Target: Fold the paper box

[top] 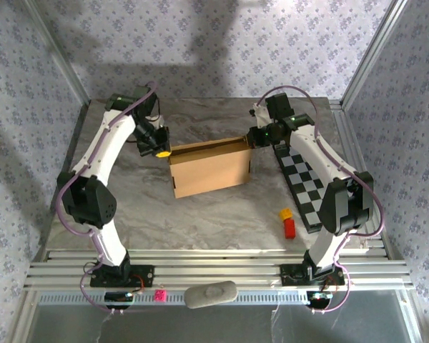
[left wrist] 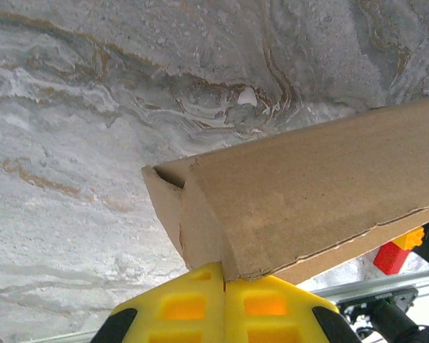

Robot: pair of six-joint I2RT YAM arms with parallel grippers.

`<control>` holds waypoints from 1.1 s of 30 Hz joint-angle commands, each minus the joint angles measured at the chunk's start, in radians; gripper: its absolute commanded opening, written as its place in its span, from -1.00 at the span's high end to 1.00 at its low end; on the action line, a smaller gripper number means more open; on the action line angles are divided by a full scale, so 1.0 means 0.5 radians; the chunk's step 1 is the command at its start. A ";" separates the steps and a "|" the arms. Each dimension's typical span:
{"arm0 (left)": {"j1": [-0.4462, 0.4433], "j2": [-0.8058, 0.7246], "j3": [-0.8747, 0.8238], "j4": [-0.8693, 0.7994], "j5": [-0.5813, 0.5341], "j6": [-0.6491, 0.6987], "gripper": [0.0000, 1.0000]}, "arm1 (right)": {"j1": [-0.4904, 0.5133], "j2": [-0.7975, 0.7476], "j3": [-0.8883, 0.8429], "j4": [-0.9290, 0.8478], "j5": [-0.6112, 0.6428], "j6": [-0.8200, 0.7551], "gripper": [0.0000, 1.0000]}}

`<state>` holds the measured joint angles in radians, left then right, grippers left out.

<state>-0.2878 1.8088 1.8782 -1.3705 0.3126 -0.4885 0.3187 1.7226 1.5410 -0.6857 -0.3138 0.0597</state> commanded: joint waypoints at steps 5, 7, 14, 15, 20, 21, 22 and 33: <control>0.048 0.079 0.130 -0.182 0.186 -0.109 1.00 | 0.003 0.043 0.060 -0.113 -0.028 -0.037 1.00; 0.059 0.091 0.134 -0.192 0.221 -0.126 1.00 | 0.001 0.041 0.060 -0.114 -0.029 -0.040 1.00; 0.079 0.107 0.132 -0.204 0.269 -0.156 1.00 | 0.010 0.048 0.073 -0.130 -0.017 -0.052 1.00; 0.084 0.107 0.133 -0.212 0.272 -0.160 1.00 | 0.010 0.047 0.079 -0.132 -0.019 -0.055 1.00; 0.115 0.131 0.208 -0.239 0.335 -0.221 1.00 | 0.016 0.058 0.093 -0.140 -0.016 -0.067 1.00; 0.118 0.139 0.218 -0.244 0.343 -0.228 1.00 | 0.019 0.061 0.092 -0.139 -0.016 -0.067 1.00; 0.120 0.145 0.227 -0.245 0.354 -0.233 1.00 | 0.019 0.063 0.092 -0.134 -0.017 -0.067 1.00; 0.143 0.186 0.272 -0.206 0.484 -0.286 1.00 | 0.027 0.096 0.159 -0.165 -0.024 -0.057 1.00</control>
<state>-0.2203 1.8858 1.9759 -1.4654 0.4862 -0.6041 0.3233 1.7531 1.5845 -0.7292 -0.3092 0.0402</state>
